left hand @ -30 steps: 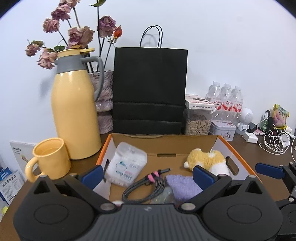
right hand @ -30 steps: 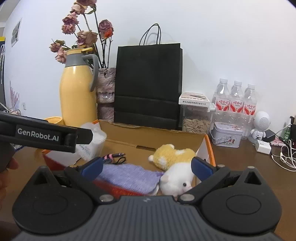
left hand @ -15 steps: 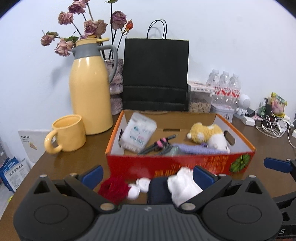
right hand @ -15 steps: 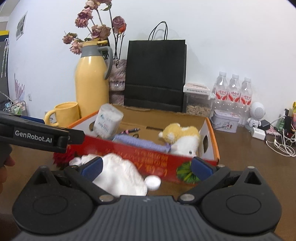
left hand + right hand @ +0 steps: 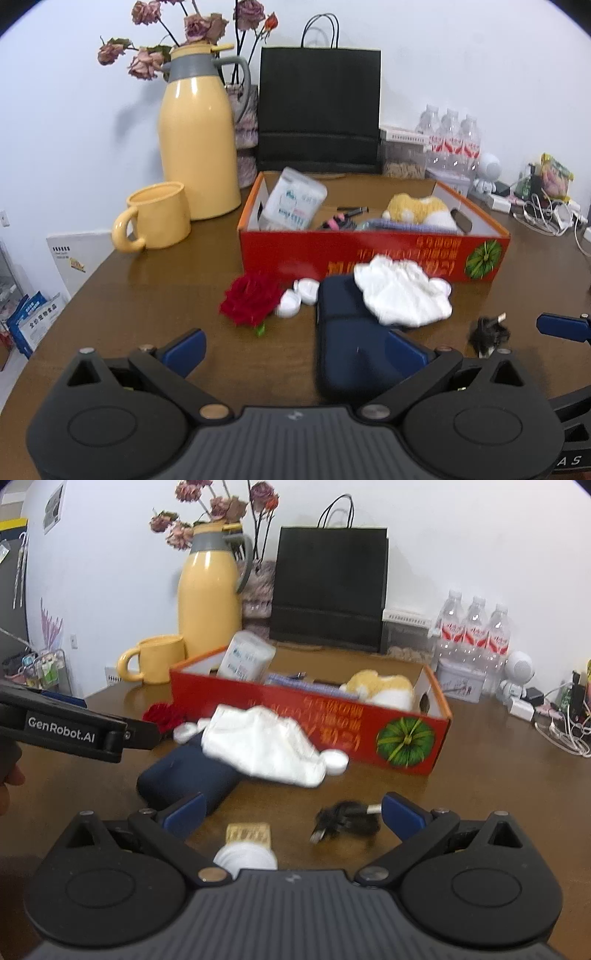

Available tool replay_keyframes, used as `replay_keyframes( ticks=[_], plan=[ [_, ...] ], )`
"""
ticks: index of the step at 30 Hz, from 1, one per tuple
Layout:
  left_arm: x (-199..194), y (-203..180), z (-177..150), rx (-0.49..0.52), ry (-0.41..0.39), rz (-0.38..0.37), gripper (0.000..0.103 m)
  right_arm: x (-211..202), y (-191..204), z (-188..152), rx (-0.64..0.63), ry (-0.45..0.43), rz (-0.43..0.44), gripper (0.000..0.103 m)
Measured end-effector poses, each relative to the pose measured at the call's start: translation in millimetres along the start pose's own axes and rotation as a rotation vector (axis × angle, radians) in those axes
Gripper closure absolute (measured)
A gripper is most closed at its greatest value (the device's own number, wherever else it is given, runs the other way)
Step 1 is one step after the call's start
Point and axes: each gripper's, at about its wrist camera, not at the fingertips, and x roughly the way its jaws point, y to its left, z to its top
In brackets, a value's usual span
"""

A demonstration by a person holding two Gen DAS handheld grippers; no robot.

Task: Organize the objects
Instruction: 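Withdraw both grippers from the box toward the remaining items, then grasp the white bottle cap with the right gripper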

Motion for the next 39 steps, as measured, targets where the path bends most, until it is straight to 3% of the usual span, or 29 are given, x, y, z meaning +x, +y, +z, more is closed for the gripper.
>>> replay_keyframes(
  ticks=[7,9,12,13,14,15,19,39],
  plan=[
    [1,5,-18,0.001,0.041,0.006,0.000,2,6,-15,0.003,0.057,0.009,0.000],
    [0,6,-20,-0.003,0.046,0.006,0.000,2,8,-17,0.002,0.070,0.025,0.008],
    [-1,7,-23,-0.007,0.051,0.005,0.000,3,9,-20,0.005,0.091,0.053,0.027],
    [-1,7,-24,-0.007,0.052,0.004,0.000,4,10,-21,0.005,0.100,0.060,0.038],
    [-1,7,-24,-0.007,0.053,0.003,0.000,5,10,-22,0.007,0.105,0.069,0.056],
    [-1,7,-24,-0.007,0.054,0.002,0.000,4,10,-22,0.011,0.101,0.088,0.063],
    [0,3,-23,-0.004,0.056,-0.002,0.000,-1,8,-21,0.023,0.074,0.096,0.062],
    [33,-37,-2,0.060,0.086,-0.047,0.000,8,-34,3,0.047,-0.047,-0.022,0.062]
  ],
)
